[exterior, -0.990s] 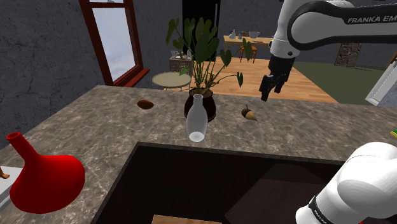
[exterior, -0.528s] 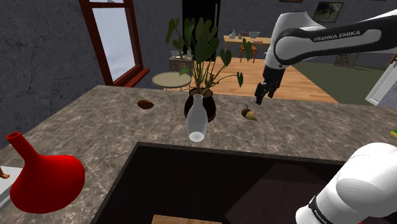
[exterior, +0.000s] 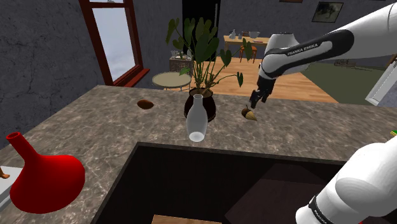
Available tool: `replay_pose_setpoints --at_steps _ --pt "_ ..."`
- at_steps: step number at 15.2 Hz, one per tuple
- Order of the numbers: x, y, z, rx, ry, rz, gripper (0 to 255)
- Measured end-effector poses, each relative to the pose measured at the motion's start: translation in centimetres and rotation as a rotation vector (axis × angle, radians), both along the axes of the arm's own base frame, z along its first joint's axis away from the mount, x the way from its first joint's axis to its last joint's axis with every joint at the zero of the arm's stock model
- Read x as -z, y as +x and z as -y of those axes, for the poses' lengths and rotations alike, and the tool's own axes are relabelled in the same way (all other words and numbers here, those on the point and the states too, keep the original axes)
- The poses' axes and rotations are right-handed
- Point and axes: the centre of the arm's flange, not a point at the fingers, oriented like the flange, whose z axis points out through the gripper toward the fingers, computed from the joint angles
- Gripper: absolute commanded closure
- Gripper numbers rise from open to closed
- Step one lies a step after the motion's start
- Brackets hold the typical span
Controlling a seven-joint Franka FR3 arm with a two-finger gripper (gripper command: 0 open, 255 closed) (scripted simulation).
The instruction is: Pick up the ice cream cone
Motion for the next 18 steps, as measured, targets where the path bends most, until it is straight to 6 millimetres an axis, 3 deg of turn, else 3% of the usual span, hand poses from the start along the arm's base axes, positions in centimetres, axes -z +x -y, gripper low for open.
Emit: replay_pose_setpoints --at_steps 12,18 --pt "10.4 7.3 9.2 0.002 0.026 0.039 0" --pt "13.6 8.0 10.3 0.002 0.029 0.043 0"
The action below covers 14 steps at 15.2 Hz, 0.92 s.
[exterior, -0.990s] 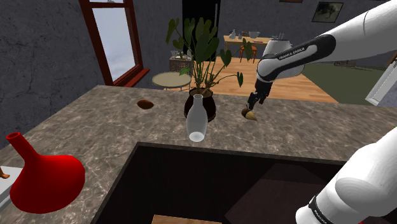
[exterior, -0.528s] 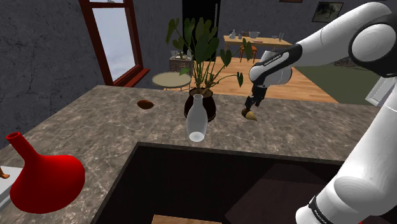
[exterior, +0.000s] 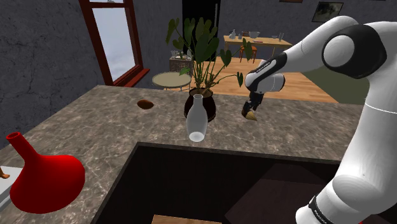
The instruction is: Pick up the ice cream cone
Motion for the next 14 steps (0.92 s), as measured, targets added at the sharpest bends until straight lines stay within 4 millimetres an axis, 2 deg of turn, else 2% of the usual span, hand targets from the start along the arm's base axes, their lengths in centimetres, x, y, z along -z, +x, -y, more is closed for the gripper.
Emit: replay_pose_setpoints --at_steps 3,4,14 --pt "1.5 0.1 0.0 0.000 0.000 0.000 0" --pt "1.7 0.1 0.0 0.000 0.000 0.000 255" --pt "1.8 0.1 0.0 0.001 -0.001 0.002 255"
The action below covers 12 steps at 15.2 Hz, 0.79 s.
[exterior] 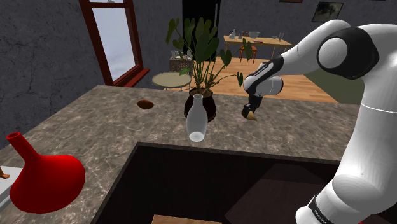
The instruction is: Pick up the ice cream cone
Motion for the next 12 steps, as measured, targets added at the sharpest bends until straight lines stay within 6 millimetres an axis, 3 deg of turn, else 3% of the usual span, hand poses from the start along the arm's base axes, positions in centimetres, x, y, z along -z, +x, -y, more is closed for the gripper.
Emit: replay_pose_setpoints --at_steps 12 --pt "-5.7 0.0 0.0 0.000 0.000 -0.001 255"
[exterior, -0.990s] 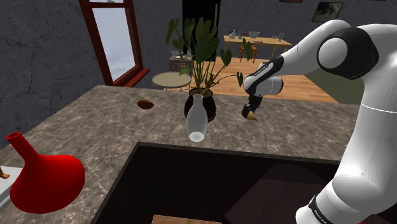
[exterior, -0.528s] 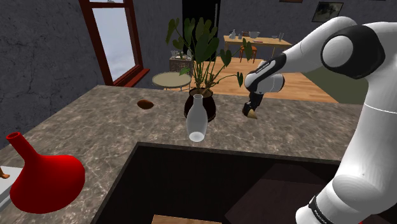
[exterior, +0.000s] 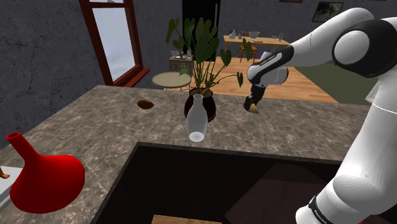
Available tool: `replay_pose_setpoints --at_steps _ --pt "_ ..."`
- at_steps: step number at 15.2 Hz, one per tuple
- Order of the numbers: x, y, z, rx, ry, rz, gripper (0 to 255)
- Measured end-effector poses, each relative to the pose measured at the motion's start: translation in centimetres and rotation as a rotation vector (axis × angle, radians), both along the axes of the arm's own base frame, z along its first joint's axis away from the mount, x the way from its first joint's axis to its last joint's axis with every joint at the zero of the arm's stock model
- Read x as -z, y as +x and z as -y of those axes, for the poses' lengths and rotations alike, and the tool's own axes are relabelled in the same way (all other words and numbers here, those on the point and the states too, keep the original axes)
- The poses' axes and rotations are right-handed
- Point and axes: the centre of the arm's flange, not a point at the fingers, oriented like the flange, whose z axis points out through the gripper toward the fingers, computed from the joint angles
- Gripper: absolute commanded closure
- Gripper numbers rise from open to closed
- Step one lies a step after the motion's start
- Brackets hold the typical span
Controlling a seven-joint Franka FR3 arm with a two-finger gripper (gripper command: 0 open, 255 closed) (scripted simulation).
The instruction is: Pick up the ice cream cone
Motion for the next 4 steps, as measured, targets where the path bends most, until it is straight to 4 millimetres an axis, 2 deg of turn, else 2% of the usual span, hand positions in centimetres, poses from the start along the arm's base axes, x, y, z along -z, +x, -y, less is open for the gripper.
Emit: replay_pose_setpoints --at_steps 4 --pt "-2.0 0.0 -0.1 0.000 0.000 0.000 255"
